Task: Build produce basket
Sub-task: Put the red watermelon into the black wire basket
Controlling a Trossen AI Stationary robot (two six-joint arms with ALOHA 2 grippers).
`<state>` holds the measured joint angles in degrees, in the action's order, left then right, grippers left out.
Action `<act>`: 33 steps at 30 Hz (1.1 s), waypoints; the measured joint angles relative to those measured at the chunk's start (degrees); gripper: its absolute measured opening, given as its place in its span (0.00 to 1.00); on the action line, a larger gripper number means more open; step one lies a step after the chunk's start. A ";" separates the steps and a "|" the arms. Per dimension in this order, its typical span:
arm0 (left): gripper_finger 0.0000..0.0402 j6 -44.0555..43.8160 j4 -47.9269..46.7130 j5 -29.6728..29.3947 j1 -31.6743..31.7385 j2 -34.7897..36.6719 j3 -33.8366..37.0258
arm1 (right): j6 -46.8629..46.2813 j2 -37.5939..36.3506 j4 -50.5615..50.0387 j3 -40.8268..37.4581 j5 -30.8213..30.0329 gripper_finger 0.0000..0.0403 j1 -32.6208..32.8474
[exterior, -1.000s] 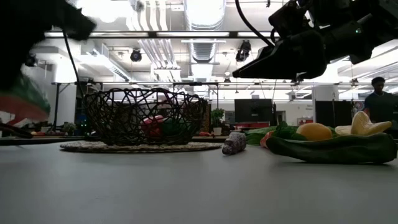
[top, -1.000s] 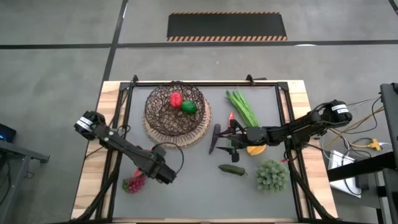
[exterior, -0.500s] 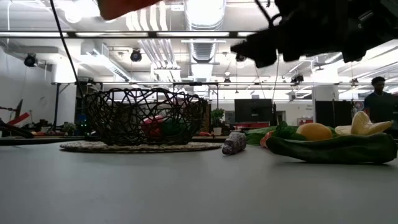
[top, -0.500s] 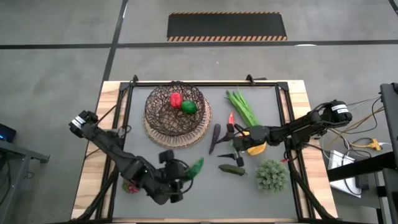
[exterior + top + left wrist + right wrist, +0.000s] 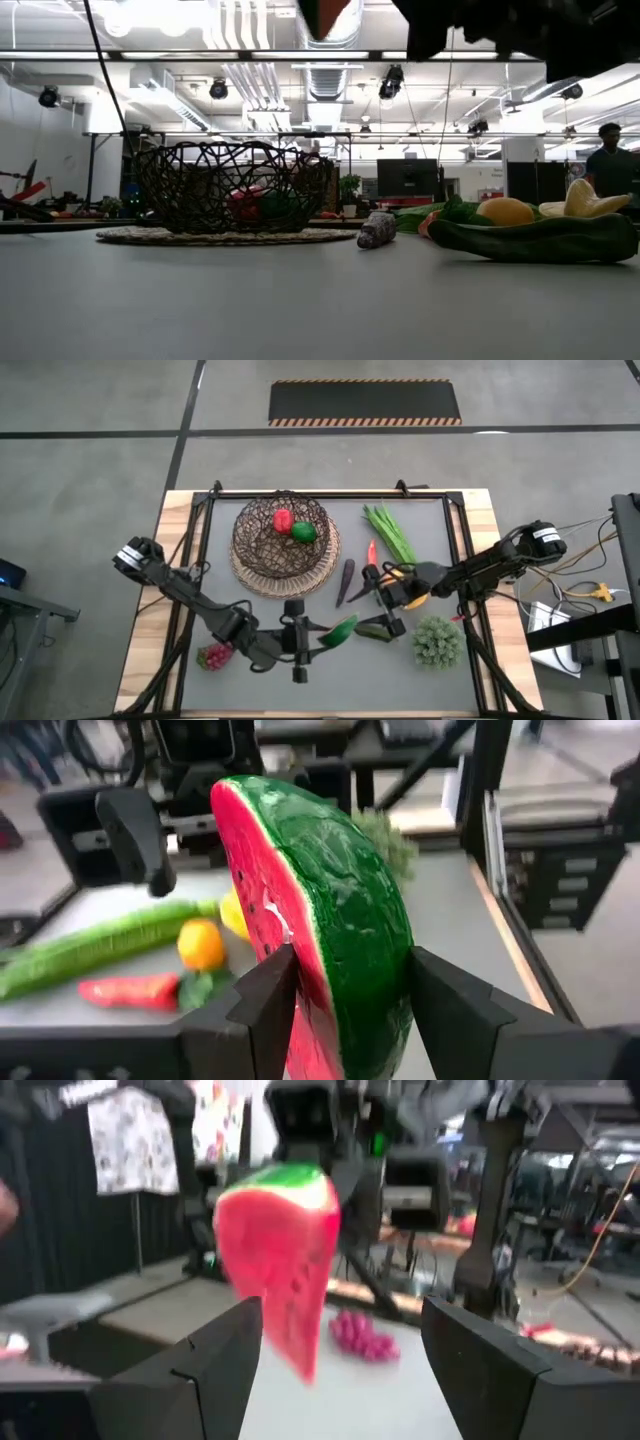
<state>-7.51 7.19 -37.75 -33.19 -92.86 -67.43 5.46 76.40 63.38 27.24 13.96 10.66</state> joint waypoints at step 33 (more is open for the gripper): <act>0.40 12.63 25.15 5.83 7.26 0.00 8.58 | -0.34 -0.11 -0.14 7.42 6.91 0.23 -0.20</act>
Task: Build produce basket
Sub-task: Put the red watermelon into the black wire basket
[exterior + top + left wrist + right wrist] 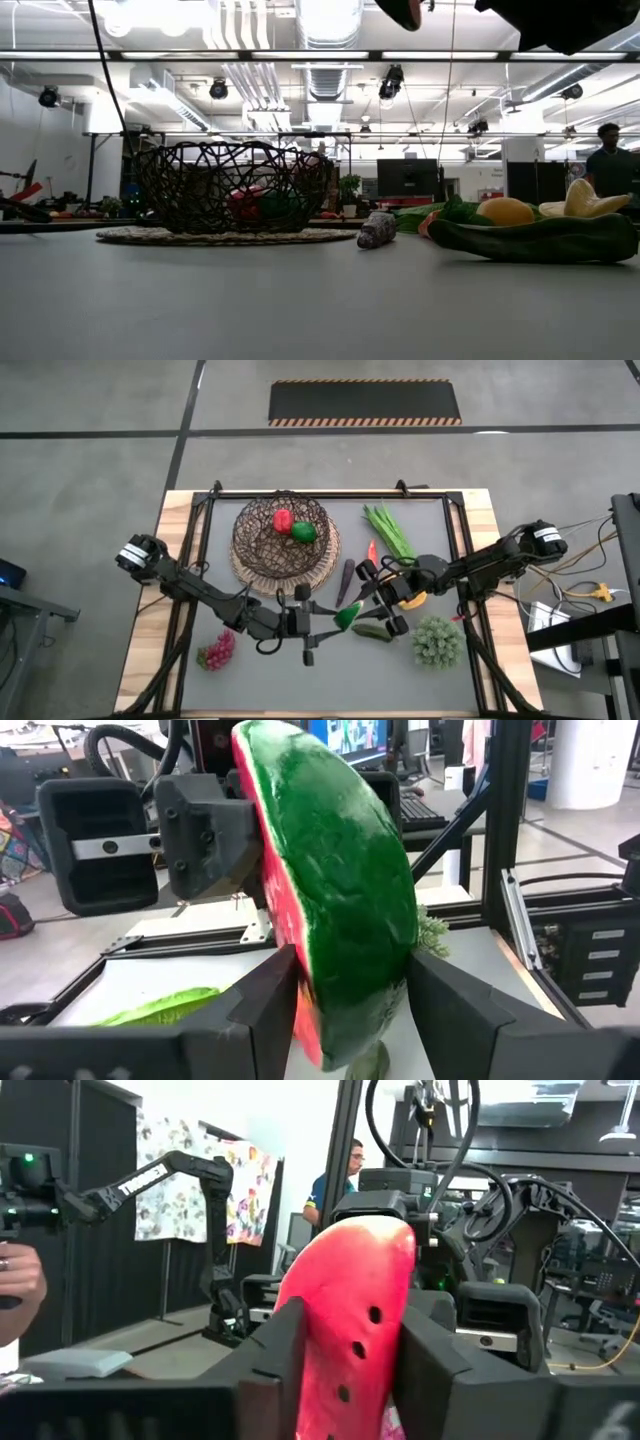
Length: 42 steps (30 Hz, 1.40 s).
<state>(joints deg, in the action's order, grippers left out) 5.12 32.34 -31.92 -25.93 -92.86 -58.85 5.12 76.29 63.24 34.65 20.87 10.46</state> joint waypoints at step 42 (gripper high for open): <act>0.66 13.38 -4.60 -9.35 -0.26 33.69 24.88 | 10.75 5.65 -17.43 14.82 -36.40 0.10 -1.59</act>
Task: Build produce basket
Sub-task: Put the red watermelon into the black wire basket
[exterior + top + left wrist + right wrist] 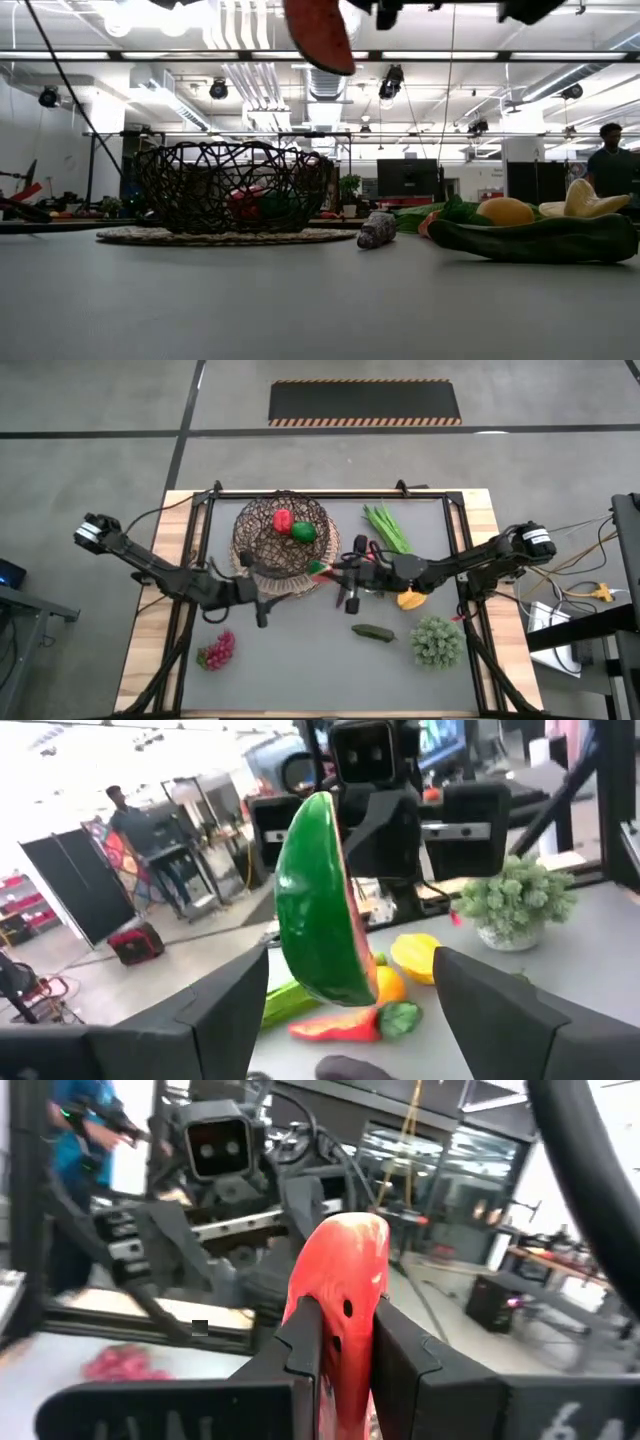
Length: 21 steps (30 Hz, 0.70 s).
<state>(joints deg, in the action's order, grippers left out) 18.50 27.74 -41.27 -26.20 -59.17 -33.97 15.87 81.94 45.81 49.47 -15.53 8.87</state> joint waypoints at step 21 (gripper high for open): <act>0.66 9.46 10.97 -1.32 -0.17 21.35 10.24 | -3.39 26.77 -17.46 29.97 -0.77 0.10 -15.12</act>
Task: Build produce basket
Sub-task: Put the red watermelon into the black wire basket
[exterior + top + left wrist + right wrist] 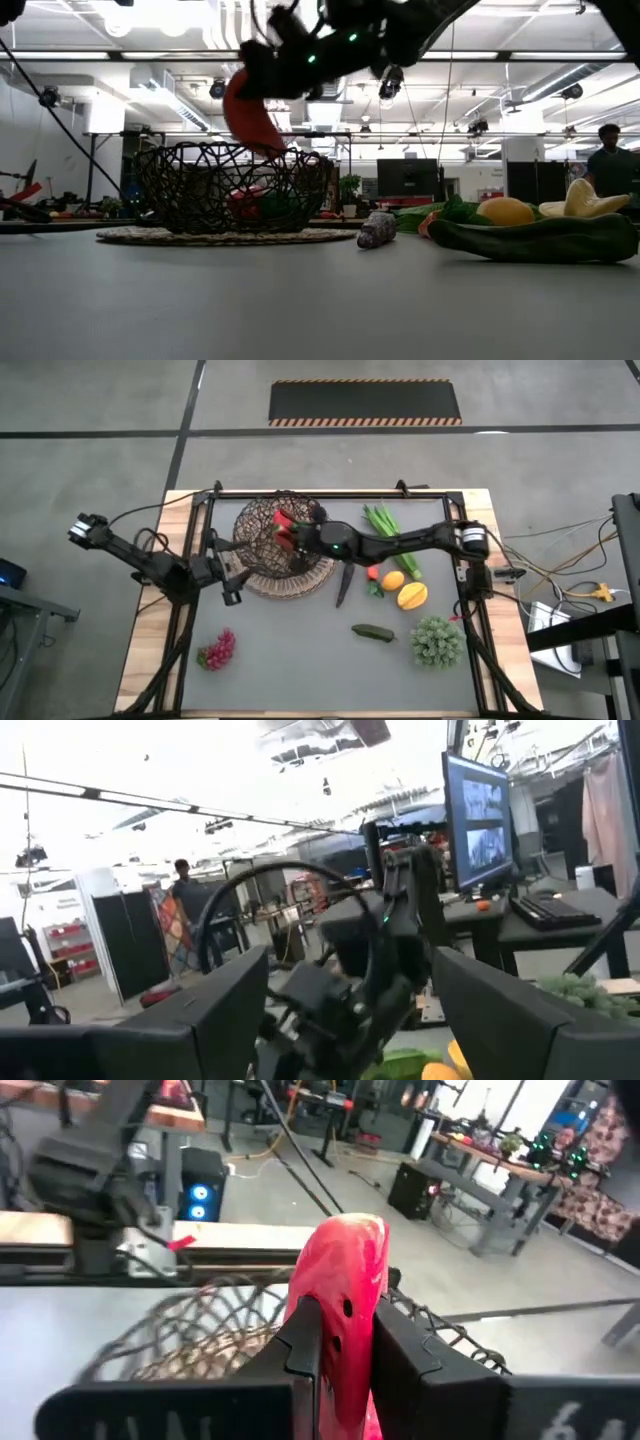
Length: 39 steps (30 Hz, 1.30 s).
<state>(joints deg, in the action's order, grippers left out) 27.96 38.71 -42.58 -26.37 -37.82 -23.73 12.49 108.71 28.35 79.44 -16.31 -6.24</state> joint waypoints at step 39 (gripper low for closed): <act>0.66 -0.81 -0.16 0.16 -0.26 5.18 1.67 | -35.49 25.81 -22.86 35.10 -3.28 0.41 -7.43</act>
<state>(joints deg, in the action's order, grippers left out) 27.16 38.54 -42.42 -26.63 -32.64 -22.06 -23.00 134.52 5.49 114.54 -19.58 -13.67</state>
